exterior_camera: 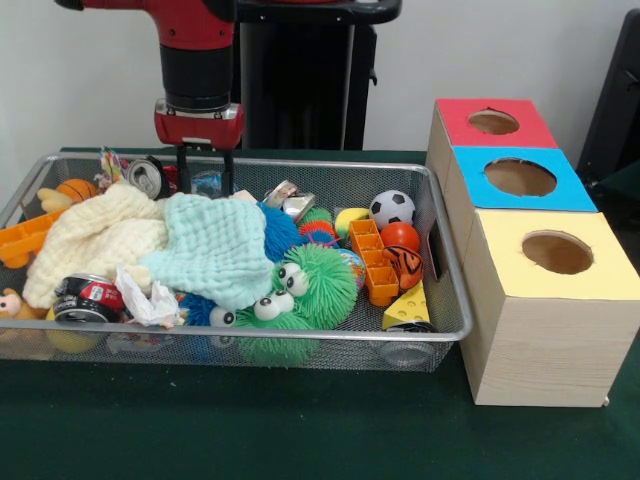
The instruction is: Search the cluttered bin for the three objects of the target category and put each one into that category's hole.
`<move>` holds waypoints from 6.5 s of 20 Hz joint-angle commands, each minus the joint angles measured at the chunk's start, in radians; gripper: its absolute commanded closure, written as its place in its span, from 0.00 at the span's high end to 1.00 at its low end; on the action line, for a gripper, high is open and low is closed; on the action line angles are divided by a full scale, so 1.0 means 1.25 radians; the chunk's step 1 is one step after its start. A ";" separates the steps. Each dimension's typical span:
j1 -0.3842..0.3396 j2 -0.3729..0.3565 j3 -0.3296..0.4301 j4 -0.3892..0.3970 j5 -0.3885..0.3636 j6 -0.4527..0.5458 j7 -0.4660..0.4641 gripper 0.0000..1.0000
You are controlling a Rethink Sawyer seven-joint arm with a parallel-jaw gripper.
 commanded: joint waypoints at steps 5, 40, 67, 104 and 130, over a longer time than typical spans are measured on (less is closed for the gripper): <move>0.021 0.062 -0.029 -0.100 -0.027 -0.074 0.048 1.00; 0.072 0.120 -0.110 -0.105 0.001 -0.159 0.064 1.00; 0.069 0.135 -0.108 -0.110 0.011 -0.164 0.050 0.00; 0.024 -0.037 -0.023 0.013 0.063 -0.019 0.011 0.00; 0.050 -0.034 -0.046 0.027 0.070 -0.046 0.050 1.00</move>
